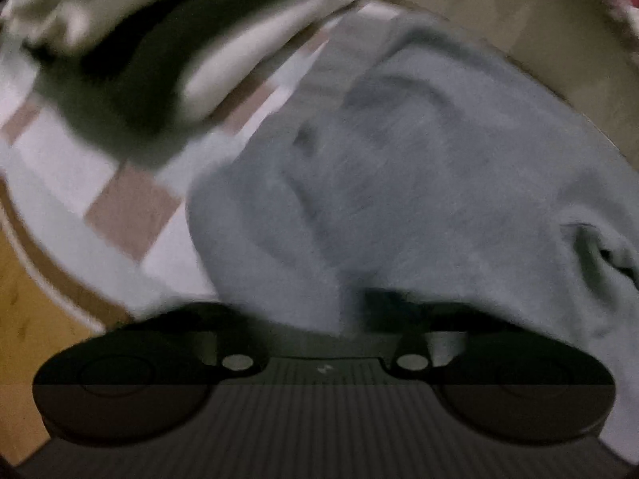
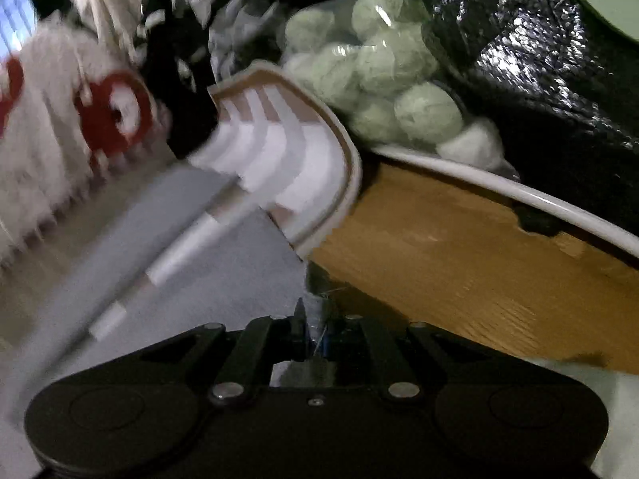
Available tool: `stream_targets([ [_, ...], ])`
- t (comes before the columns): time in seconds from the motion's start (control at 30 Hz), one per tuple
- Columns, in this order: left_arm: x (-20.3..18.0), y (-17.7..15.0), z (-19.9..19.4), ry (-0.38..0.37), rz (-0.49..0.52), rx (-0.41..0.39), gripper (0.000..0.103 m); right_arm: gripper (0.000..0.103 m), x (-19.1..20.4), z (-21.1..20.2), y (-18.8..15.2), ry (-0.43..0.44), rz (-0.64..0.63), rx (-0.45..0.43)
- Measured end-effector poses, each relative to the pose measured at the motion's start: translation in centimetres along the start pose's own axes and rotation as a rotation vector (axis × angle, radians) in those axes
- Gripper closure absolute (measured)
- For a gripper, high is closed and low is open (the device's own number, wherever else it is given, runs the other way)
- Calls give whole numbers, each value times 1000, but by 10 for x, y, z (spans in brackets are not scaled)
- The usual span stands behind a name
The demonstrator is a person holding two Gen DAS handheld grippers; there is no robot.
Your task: Fold clothes
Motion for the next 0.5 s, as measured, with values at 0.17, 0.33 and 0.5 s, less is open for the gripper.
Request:
stream_targets([
  [0.17, -4, 4, -90, -8, 49, -267, 98, 97, 20, -39, 46, 106, -26, -73],
  [0.33, 15, -3, -128, -48, -13, -269, 97, 97, 11, -64, 66, 105, 22, -95],
  [0.5, 35, -20, -117, -104, -68, -125, 97, 97, -12, -75, 60, 102, 76, -81],
])
Point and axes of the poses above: each gripper's, at about its wrist camera, not at the fingertips, and z roughly the way its jaws point, x to its left, y to its top, the point moved 6 cm from there along z, roughly the way its jaws point, and after that the axes turned 6 degrees about -z, right-handed, at the moved point
